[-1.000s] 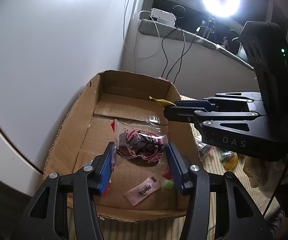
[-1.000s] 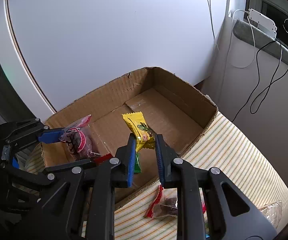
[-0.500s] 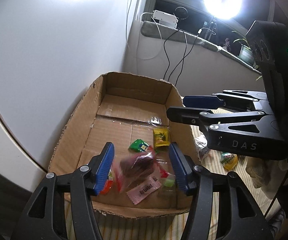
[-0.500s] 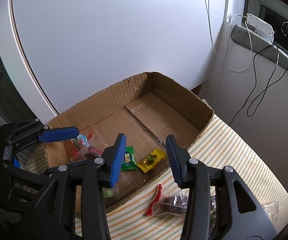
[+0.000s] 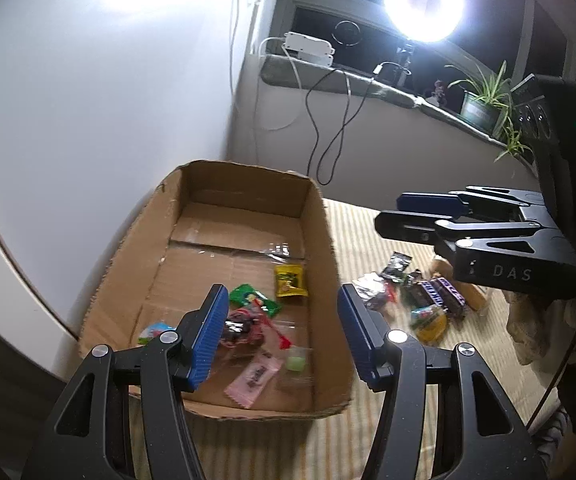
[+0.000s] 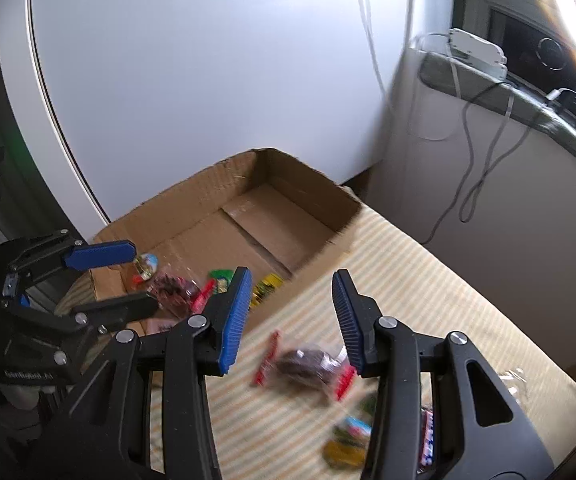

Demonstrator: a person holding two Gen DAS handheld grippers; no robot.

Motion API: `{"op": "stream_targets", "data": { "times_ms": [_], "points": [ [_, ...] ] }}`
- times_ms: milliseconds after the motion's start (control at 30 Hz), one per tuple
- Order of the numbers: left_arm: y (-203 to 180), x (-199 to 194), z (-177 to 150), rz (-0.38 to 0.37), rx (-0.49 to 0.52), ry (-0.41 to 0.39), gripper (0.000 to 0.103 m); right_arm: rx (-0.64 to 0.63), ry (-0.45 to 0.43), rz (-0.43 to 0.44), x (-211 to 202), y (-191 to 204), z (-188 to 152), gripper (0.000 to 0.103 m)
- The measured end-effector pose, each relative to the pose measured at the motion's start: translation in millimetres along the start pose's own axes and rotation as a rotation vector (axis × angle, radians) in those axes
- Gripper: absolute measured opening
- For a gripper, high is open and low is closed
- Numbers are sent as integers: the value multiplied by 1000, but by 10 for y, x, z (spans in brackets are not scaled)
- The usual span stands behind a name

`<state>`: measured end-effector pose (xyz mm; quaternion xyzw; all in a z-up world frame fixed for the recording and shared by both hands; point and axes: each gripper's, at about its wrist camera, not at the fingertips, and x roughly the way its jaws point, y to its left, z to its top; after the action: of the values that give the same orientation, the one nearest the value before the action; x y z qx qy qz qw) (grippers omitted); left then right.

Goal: Organize snacks
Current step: 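Open both tools to drop the chocolate bag and yellow packet into the box, then move both tools back toward the bagged bread loaf on the bed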

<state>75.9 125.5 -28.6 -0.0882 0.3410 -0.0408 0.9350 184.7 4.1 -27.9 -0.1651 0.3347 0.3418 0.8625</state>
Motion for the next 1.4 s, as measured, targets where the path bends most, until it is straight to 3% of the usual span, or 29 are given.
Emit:
{"op": "stream_targets", "data": {
  "times_ms": [233,333,400,533,633,667,967,1400],
  "points": [
    [-255,-4,-17,-31,27,2,56,39,-11,-55,-293,-255,-239,46],
    [-370,2,-17,-46,37,5,56,60,-21,-85,-435,-382,-378,62],
    [-450,14,-24,-55,46,10,56,73,-24,-103,-507,-460,-468,64],
    [-629,71,-45,-77,59,24,56,115,-23,-148,-648,-700,-632,83],
    [-771,131,-62,-101,68,38,61,155,-19,-172,-750,-907,-769,87],
    [-822,150,-69,-105,72,40,65,173,-12,-184,-782,-1001,-820,87],
    [-1352,379,-86,-191,115,80,66,280,29,-184,-881,-1593,-1145,88],
    [-1929,876,-46,-324,93,177,66,399,93,-36,-590,-2123,-1311,88]
  ]
}}
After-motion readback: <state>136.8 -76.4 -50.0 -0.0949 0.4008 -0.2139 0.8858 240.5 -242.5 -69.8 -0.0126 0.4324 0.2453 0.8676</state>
